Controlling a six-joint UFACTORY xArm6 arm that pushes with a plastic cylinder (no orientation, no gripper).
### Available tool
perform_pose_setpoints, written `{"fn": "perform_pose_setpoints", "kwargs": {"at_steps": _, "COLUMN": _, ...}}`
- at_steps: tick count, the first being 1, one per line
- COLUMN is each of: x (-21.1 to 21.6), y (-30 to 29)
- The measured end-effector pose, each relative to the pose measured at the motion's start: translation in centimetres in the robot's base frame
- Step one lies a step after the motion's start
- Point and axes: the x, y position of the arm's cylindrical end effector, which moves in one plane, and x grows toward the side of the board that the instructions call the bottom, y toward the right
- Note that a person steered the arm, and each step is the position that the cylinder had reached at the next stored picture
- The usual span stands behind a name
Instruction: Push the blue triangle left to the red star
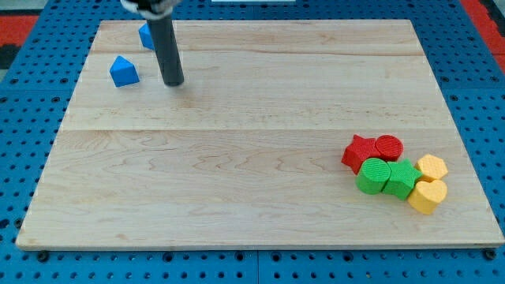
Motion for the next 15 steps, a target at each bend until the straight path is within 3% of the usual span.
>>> {"fn": "perform_pose_setpoints", "kwargs": {"at_steps": 1, "x": -5.2, "y": -1.8}}
{"fn": "perform_pose_setpoints", "kwargs": {"at_steps": 2, "x": -5.9, "y": -11.3}}
{"fn": "perform_pose_setpoints", "kwargs": {"at_steps": 3, "x": -1.5, "y": -15.5}}
{"fn": "perform_pose_setpoints", "kwargs": {"at_steps": 4, "x": 3.6, "y": -9.7}}
{"fn": "perform_pose_setpoints", "kwargs": {"at_steps": 5, "x": 7.2, "y": 1.1}}
{"fn": "perform_pose_setpoints", "kwargs": {"at_steps": 6, "x": 6.3, "y": -0.8}}
{"fn": "perform_pose_setpoints", "kwargs": {"at_steps": 7, "x": 8.7, "y": -6.7}}
{"fn": "perform_pose_setpoints", "kwargs": {"at_steps": 8, "x": 3.6, "y": -14.3}}
{"fn": "perform_pose_setpoints", "kwargs": {"at_steps": 9, "x": -1.2, "y": -12.0}}
{"fn": "perform_pose_setpoints", "kwargs": {"at_steps": 11, "x": 10.1, "y": 9.3}}
{"fn": "perform_pose_setpoints", "kwargs": {"at_steps": 13, "x": 6.4, "y": 0.0}}
{"fn": "perform_pose_setpoints", "kwargs": {"at_steps": 14, "x": 14.8, "y": 1.9}}
{"fn": "perform_pose_setpoints", "kwargs": {"at_steps": 15, "x": 16.0, "y": 10.3}}
